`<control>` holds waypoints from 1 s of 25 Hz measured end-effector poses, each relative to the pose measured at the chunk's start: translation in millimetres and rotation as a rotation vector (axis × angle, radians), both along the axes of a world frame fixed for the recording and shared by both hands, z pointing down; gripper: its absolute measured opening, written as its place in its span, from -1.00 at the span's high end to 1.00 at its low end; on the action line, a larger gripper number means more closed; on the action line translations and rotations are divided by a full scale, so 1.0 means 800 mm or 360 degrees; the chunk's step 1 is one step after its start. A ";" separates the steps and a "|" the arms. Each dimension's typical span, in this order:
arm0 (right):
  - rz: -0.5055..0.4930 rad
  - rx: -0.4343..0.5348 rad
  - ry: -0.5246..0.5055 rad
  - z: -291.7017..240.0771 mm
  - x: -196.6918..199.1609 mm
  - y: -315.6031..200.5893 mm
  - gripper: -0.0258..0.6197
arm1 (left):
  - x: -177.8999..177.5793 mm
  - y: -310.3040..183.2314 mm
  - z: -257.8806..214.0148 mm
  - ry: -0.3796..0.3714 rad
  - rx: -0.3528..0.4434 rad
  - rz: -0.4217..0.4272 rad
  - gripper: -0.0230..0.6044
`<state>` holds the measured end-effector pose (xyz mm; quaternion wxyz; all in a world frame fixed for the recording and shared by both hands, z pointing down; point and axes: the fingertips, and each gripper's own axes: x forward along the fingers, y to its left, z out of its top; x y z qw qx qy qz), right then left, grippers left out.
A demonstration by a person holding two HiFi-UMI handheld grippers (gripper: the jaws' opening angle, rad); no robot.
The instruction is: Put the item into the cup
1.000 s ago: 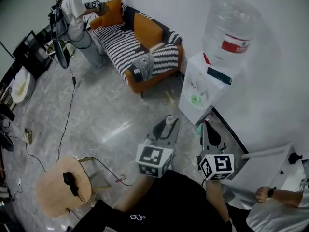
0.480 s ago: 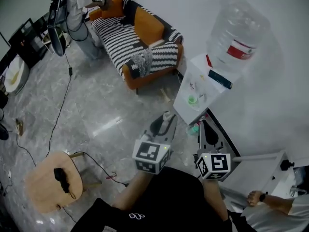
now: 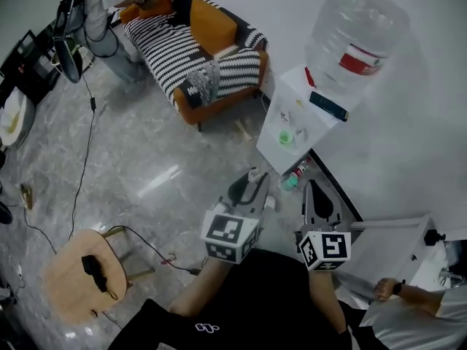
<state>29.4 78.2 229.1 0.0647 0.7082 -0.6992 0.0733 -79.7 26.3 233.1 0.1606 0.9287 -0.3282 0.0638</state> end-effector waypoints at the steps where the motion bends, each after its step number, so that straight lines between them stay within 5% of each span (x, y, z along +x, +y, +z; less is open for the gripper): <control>1: 0.0005 -0.0013 -0.0007 0.005 0.004 -0.002 0.89 | 0.004 -0.003 0.002 -0.0003 -0.0007 0.0005 0.59; 11: 0.0015 -0.0072 -0.0041 0.025 0.049 -0.058 0.89 | 0.043 -0.054 0.028 -0.0081 -0.0084 0.0024 0.59; 25: 0.0100 -0.0367 -0.0118 0.124 0.121 -0.103 0.89 | 0.134 -0.131 0.125 -0.0244 -0.0220 0.0185 0.59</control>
